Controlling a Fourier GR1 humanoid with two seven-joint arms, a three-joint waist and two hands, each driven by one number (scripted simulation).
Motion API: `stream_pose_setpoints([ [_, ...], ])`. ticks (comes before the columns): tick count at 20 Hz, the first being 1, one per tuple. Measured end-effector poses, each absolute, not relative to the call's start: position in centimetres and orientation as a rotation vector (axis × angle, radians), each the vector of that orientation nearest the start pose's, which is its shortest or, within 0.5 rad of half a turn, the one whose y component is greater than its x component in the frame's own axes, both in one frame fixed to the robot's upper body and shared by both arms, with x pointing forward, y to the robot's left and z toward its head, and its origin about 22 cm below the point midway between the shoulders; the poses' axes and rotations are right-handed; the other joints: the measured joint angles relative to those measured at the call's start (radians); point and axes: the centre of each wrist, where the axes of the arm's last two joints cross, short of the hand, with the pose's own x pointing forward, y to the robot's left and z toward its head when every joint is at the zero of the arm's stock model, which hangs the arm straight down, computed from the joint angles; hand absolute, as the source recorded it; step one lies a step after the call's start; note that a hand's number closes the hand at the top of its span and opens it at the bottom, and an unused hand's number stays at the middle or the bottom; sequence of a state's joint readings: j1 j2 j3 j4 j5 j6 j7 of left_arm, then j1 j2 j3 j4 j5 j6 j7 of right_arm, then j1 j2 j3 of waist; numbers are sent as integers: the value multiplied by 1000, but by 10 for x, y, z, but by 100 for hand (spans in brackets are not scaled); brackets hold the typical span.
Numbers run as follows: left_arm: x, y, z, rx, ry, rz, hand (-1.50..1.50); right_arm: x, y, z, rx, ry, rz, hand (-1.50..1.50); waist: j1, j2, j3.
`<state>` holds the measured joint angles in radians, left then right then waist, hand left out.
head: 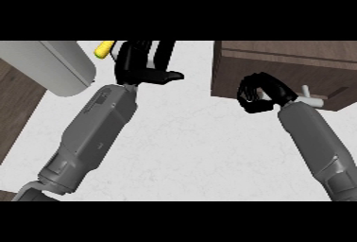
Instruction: Pick up the cup, place it into the drawer and close the drawer
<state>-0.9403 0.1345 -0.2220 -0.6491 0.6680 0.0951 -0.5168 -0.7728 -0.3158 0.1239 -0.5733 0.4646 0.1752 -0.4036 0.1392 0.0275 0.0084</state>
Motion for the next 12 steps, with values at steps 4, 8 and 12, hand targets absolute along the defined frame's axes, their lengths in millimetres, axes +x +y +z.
stream_pose_setpoints([
  [4, 422, 146, 70, -388, -1896, 58, -150, 407, -265, 23, -177, -1519, 983, 150, 13, -2, 2],
  [8, 419, 155, 65, -400, -1890, 43, -150, 408, -272, 25, -122, -1521, 946, 150, 22, -1, 4],
  [12, 418, 158, 65, -419, -1890, 29, -150, 407, -279, 27, -71, -1498, 941, 150, 30, 3, 5],
])
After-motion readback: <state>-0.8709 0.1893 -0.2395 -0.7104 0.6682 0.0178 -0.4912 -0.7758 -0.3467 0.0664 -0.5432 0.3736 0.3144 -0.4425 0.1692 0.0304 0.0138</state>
